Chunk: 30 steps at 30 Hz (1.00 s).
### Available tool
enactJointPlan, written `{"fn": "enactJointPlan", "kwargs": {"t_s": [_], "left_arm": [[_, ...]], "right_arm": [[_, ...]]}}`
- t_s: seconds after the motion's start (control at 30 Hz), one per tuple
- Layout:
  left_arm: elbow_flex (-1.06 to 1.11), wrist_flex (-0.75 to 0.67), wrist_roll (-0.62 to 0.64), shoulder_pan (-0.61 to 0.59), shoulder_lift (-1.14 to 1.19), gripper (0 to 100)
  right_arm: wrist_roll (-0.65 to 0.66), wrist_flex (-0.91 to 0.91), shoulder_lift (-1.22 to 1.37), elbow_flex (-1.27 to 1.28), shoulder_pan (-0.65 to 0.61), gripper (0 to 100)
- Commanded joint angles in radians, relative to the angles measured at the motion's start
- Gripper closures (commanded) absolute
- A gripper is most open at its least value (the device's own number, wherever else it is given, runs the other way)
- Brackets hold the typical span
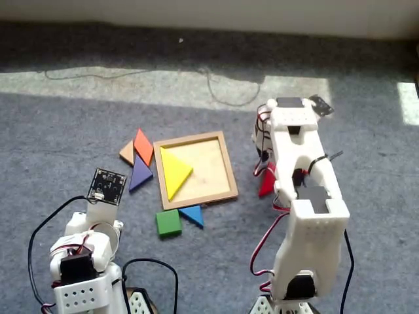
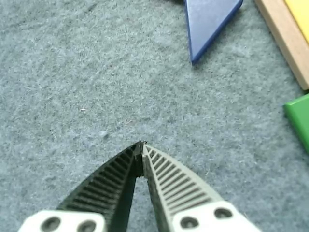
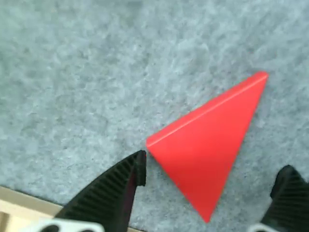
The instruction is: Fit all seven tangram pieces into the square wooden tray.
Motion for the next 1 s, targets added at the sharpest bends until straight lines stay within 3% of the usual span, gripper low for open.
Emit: {"fn": "enactJointPlan", "kwargs": {"t_s": [0.0,0.97], "left_arm": [[-0.025,-0.025,-0.006,-0.002,-0.036,99],[-0.025,-0.025,-0.006,-0.002,-0.036,99]], "right_arm": [[0.017,0.01,0.028,-0.062,0.012,60.6],[-0.041,0.004,0.058,-0.14,0.067,60.6]]}}
